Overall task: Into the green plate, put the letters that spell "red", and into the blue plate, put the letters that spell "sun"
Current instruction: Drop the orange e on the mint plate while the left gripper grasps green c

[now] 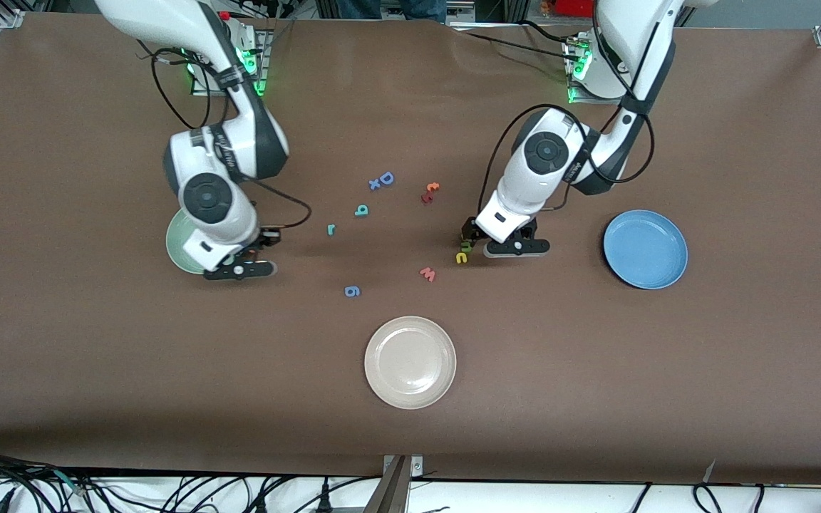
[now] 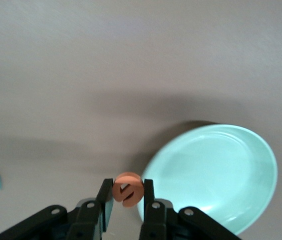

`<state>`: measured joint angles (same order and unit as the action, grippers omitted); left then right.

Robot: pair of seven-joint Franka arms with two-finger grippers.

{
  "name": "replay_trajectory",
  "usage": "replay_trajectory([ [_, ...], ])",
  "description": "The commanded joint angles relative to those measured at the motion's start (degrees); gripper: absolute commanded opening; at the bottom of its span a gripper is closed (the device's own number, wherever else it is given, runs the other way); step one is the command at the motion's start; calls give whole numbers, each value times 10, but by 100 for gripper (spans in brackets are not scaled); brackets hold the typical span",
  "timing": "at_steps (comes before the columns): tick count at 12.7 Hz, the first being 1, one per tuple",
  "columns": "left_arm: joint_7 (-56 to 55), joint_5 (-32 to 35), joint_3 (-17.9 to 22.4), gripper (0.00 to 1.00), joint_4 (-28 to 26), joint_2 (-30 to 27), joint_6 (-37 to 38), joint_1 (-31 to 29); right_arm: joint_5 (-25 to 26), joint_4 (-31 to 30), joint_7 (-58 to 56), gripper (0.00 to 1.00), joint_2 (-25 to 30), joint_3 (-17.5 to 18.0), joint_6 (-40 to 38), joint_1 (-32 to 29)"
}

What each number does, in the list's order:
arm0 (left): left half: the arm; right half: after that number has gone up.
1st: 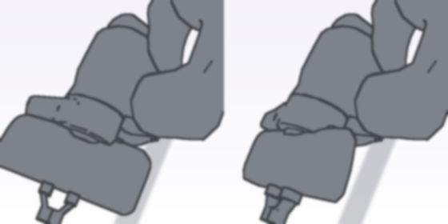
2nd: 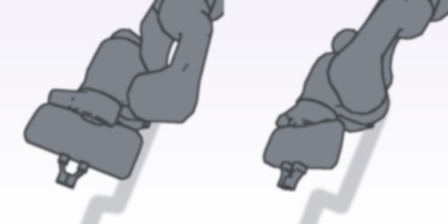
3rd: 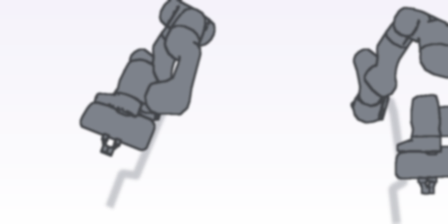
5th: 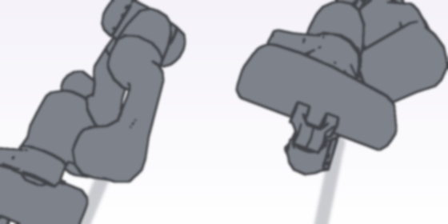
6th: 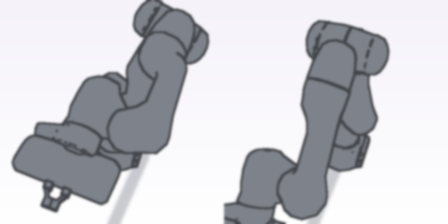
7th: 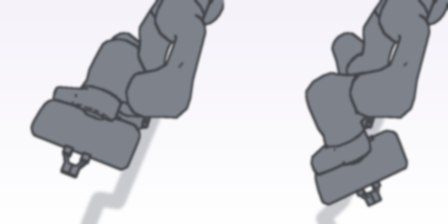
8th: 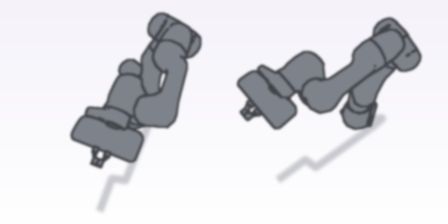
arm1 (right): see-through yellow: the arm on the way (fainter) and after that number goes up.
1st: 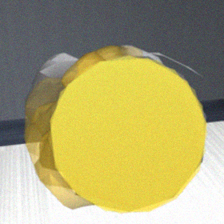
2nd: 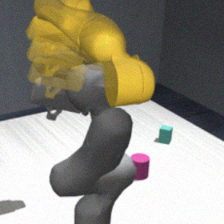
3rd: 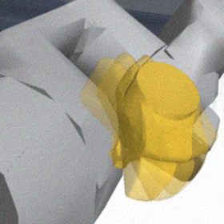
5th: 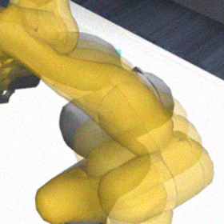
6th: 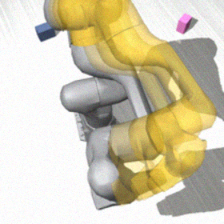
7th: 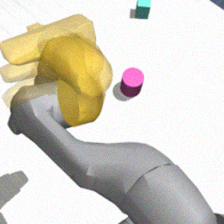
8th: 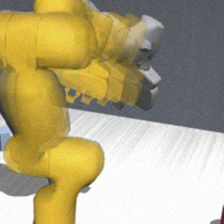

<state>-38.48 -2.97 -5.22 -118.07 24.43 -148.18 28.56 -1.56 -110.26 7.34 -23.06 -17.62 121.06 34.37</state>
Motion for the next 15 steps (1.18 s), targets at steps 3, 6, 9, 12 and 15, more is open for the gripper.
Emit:
replay_trajectory([
  [3,-49,12,7,96,9,32,-11,12,-29,-53,-136,10,14,-11,9,-68],
  [6,-78,12,11,94,38,57,-11,32,-49,-56,-151,10,-20,-11,8,-85],
  [9,-90,14,27,91,62,82,-11,56,-56,-55,-151,10,-42,-10,10,-98],
  [12,-92,84,38,85,60,84,-10,56,-61,-54,-151,13,-59,-10,16,-99],
  [15,-100,87,38,82,62,87,-10,56,-61,-52,-150,15,-66,-9,29,-99],
])
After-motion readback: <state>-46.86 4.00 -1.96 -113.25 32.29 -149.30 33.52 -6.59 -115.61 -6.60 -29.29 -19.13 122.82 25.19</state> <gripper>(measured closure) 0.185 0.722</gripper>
